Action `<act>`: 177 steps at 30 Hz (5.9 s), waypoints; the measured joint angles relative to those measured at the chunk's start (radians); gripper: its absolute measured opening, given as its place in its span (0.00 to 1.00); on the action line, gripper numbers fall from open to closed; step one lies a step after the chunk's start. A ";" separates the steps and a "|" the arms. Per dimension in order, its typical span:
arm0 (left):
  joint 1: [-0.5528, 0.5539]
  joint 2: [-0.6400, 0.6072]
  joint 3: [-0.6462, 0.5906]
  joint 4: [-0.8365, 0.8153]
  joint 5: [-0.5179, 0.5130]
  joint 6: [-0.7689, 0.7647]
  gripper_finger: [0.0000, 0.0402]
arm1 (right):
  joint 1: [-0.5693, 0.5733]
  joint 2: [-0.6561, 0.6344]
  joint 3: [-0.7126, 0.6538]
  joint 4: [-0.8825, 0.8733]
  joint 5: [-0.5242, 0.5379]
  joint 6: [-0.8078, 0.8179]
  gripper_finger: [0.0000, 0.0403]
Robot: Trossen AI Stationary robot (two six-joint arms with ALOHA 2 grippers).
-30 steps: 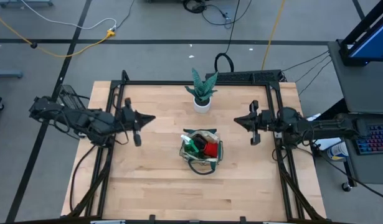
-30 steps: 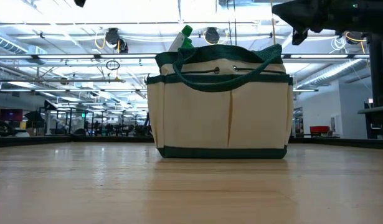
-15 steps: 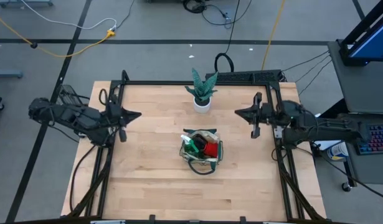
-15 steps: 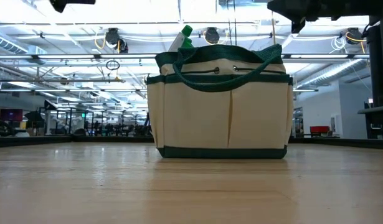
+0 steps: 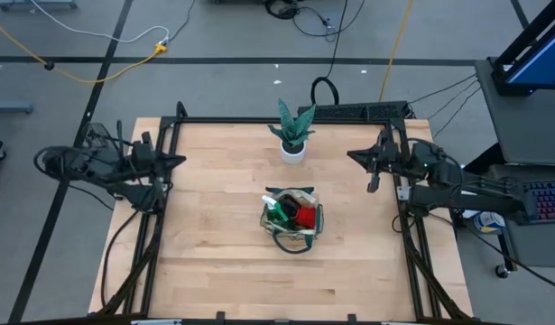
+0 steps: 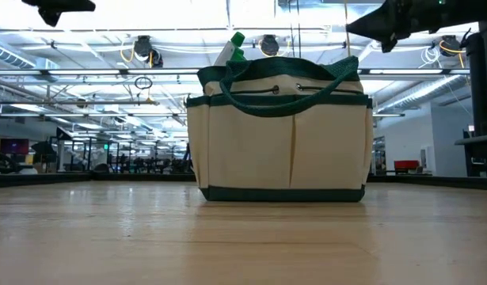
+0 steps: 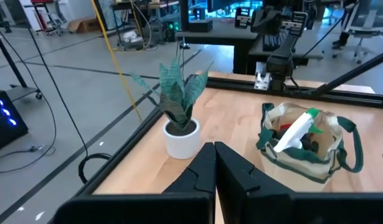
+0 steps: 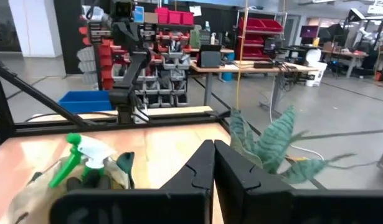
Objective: Pick & Place Garden tools in Gardening bag
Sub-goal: Return to Home Position
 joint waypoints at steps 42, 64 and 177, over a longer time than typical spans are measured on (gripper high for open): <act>0.000 -0.191 -0.794 1.062 0.235 0.369 0.00 | -0.012 -0.136 -0.104 -0.126 -0.131 0.059 0.00; 0.000 -0.191 -0.793 1.048 0.232 0.343 0.02 | -0.012 -0.309 -0.306 -0.008 -0.131 0.088 0.00; 0.000 -0.190 -0.792 0.830 0.126 0.137 0.08 | -0.012 -0.514 -0.500 -0.002 -0.130 0.140 0.00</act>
